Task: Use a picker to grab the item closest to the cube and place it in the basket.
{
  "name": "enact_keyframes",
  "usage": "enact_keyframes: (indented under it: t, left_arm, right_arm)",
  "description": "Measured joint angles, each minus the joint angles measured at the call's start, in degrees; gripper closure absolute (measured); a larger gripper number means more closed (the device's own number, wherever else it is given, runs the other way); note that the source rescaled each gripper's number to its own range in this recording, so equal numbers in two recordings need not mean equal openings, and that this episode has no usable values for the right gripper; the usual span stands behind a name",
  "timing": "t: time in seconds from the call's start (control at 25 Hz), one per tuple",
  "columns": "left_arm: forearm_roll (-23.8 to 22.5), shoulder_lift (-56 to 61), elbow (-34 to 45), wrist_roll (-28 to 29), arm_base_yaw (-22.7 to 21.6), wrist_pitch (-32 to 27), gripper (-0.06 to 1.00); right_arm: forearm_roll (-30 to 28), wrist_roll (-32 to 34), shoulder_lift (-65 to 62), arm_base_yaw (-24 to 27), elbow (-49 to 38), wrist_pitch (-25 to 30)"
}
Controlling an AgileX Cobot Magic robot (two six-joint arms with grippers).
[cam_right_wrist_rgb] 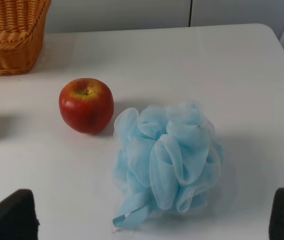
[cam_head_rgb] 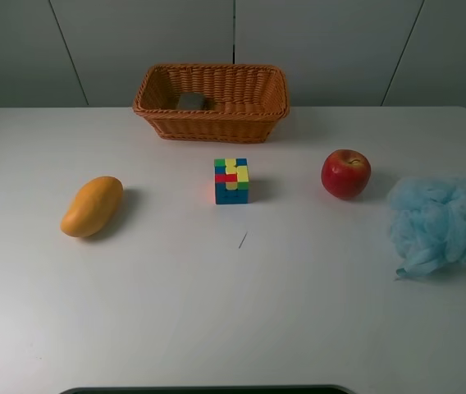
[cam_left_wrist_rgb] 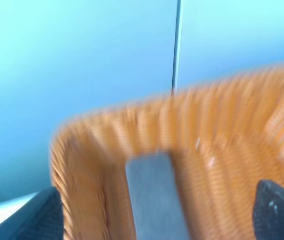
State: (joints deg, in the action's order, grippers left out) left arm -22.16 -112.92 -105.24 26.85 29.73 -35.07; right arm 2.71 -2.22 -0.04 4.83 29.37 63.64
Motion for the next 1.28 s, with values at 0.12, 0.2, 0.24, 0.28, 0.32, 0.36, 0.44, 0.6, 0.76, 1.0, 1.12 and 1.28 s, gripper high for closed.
enact_keyframes:
  t: [0.12, 0.2, 0.24, 0.28, 0.32, 0.36, 0.44, 0.6, 0.76, 1.0, 1.12, 1.28]
  left_arm:
    - [-1.9, 11.0, 0.0, -0.2, 1.1, -2.2, -0.04]
    - [-6.4, 19.0, -0.3, -0.4, 2.6, -5.9, -0.04]
    - [-8.9, 21.9, -0.5, -0.5, 3.5, -9.1, -0.04]
    - [-12.4, 25.3, -0.5, -0.5, 4.7, -13.1, -0.04]
    - [-15.3, 28.0, -0.5, -0.5, 5.8, -18.0, -0.04]
    - [-19.1, 31.0, -0.5, -0.6, 7.4, -22.7, -0.04]
    - [-25.9, 36.3, -0.5, -1.0, 10.7, -30.9, -0.04]
    - [-31.0, 46.8, 4.2, -1.5, 14.6, -33.8, -0.05]
    - [-33.9, 56.9, 12.7, -1.0, 15.0, -34.5, -0.05]
    - [-32.5, 69.2, 27.4, 1.1, 11.4, -34.9, -0.05]
    - [-28.3, 74.7, 33.5, 1.5, 4.3, -35.0, -0.05]
    - [-21.4, 83.4, 40.1, 1.5, -8.8, -35.1, -0.05]
  right_arm:
    - [0.0, 0.0, 0.0, 0.0, 0.0, 0.0]
    - [0.0, 0.0, 0.0, 0.0, 0.0, 0.0]
    - [0.0, 0.0, 0.0, 0.0, 0.0, 0.0]
    - [0.0, 0.0, 0.0, 0.0, 0.0, 0.0]
    - [0.0, 0.0, 0.0, 0.0, 0.0, 0.0]
    - [0.0, 0.0, 0.0, 0.0, 0.0, 0.0]
    - [0.0, 0.0, 0.0, 0.0, 0.0, 0.0]
    - [0.0, 0.0, 0.0, 0.0, 0.0, 0.0]
    - [0.0, 0.0, 0.0, 0.0, 0.0, 0.0]
    - [0.0, 0.0, 0.0, 0.0, 0.0, 0.0]
    - [0.0, 0.0, 0.0, 0.0, 0.0, 0.0]
    - [0.0, 0.0, 0.0, 0.0, 0.0, 0.0]
